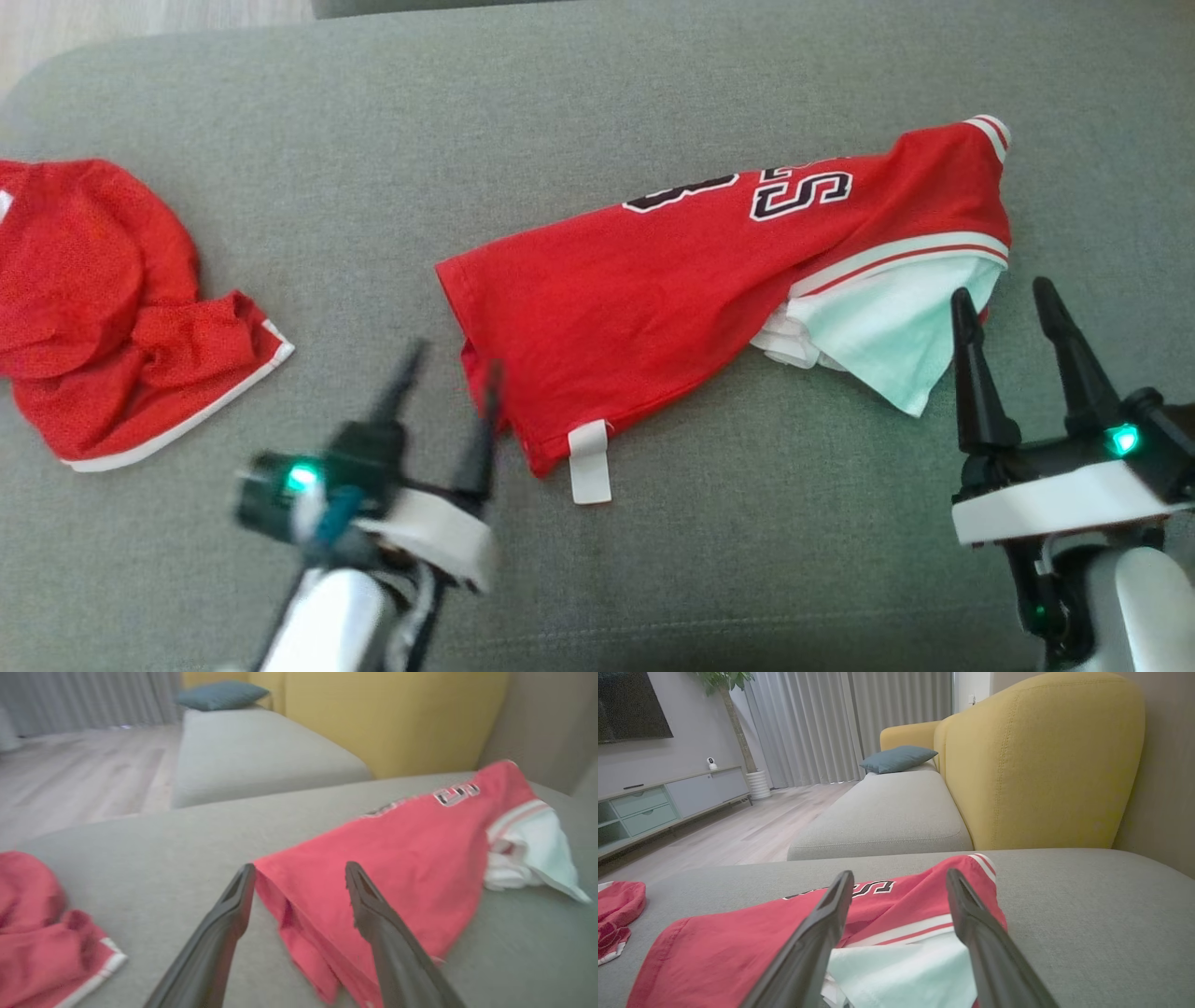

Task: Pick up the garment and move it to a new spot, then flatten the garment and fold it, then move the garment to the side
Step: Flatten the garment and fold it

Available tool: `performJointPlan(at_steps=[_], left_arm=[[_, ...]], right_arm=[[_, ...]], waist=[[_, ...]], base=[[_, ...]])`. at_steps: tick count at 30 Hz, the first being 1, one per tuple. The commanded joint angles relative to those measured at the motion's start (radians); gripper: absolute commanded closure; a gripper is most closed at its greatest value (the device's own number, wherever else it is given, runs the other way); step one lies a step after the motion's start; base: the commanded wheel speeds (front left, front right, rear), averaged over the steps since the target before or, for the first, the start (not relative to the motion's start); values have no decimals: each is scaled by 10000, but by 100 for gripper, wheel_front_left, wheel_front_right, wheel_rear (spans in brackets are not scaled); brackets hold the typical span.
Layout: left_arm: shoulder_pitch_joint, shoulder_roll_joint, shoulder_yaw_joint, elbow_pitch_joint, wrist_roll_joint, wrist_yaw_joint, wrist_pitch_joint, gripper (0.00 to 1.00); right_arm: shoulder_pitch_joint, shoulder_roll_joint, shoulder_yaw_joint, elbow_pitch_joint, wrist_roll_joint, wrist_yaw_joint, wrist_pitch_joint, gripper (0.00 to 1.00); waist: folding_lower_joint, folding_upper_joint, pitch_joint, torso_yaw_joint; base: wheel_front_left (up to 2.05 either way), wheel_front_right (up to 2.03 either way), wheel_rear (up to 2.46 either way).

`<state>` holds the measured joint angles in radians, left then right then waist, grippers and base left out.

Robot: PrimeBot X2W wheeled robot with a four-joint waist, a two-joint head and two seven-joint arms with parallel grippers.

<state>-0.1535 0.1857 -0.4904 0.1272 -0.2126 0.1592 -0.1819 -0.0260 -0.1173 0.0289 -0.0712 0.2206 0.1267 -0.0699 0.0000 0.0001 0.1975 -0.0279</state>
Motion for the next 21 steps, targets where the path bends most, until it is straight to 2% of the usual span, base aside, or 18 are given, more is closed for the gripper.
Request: performJointPlan(at_steps=[1, 5, 8, 12, 19, 20, 21], left_arm=[[-472, 77, 186, -242, 60, -89, 127, 0], [-599, -75, -606, 127, 45, -667, 1141, 0], [-691, -154, -960, 449, -2, -939, 1708, 0], [-809, -177, -1109, 968, -64, -1020, 2265, 0], [-901, -79, -1041, 1598, -253, -880, 3210, 0], [-913, -72, -1029, 1610, -275, -862, 3274, 21], [-918, -59, -1025, 1616, -295, -851, 3331, 62]], right_arm=[[-45, -14, 254, -323, 88, 40, 32, 0], [-90, 33, 330, -257, 128, 40, 33, 0], [-131, 58, 393, -190, 154, 40, 26, 0], [-187, 76, 428, -106, 181, 40, 18, 0], [-202, 125, 386, 20, 181, 40, 45, 0], [-203, 128, 376, 33, 182, 40, 62, 0], [-190, 124, 358, 59, 179, 40, 103, 0]], waist=[[0, -1, 33, -18], [0, -1, 141, -102], [0, -1, 235, -194], [0, -1, 330, -330], [0, -1, 505, -480], [0, -1, 525, -489], [0, -1, 539, -494]], base=[[0, 0, 0], [0, 0, 0], [0, 0, 0], [0, 0, 0], [0, 0, 0], [0, 0, 0], [0, 0, 0]])
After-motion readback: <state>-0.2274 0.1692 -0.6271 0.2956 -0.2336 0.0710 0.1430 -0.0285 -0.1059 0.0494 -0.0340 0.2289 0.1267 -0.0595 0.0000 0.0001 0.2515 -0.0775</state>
